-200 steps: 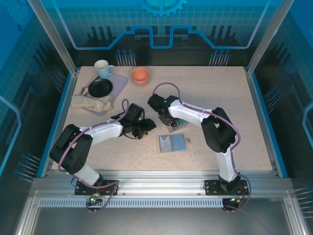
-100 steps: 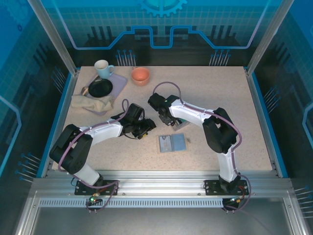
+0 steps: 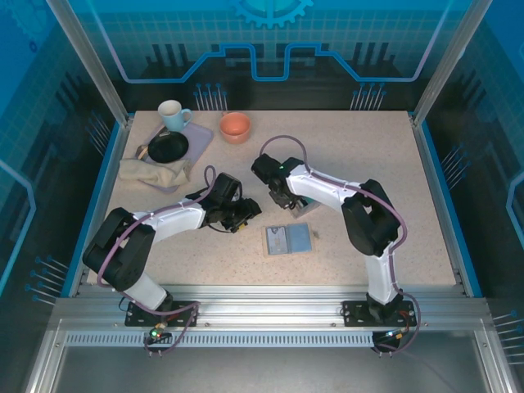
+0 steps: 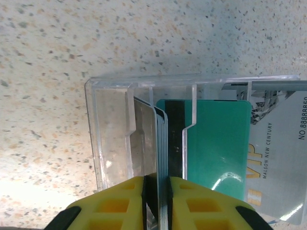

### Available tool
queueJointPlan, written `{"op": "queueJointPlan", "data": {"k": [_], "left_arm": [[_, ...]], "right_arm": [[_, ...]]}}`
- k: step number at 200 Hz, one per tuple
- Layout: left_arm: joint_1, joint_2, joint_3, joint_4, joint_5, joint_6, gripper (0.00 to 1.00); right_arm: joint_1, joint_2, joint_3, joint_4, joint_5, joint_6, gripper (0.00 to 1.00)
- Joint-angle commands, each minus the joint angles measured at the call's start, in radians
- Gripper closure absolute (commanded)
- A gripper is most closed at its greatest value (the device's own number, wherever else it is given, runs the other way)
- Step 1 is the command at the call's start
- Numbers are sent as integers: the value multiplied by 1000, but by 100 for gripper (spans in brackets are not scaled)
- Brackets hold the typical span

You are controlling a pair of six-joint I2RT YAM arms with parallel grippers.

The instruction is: Put the credit cards into the card holder

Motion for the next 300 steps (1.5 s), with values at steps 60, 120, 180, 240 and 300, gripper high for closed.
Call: {"op": "queueJointPlan", "data": {"k": [60,120,180,240,300], "left_arm": [[7,-8,4,-20,6,-3,43],[8,-10,10,-26,0,1,43],[9,-5,13,-29,2,6,43],[8,-2,17,-25,6,4,43],[8,1,15,-22,9,4,43]], "right_arm": [[-61,-43,-38,4,-36,-17,89],[-66,-67,-58,53,-382,74,90],[-46,-68,-31,95,-498,194,89],[-56,-42,2,11,-353,139,82],[-56,-29,3,-17,-251,94,77]]}}
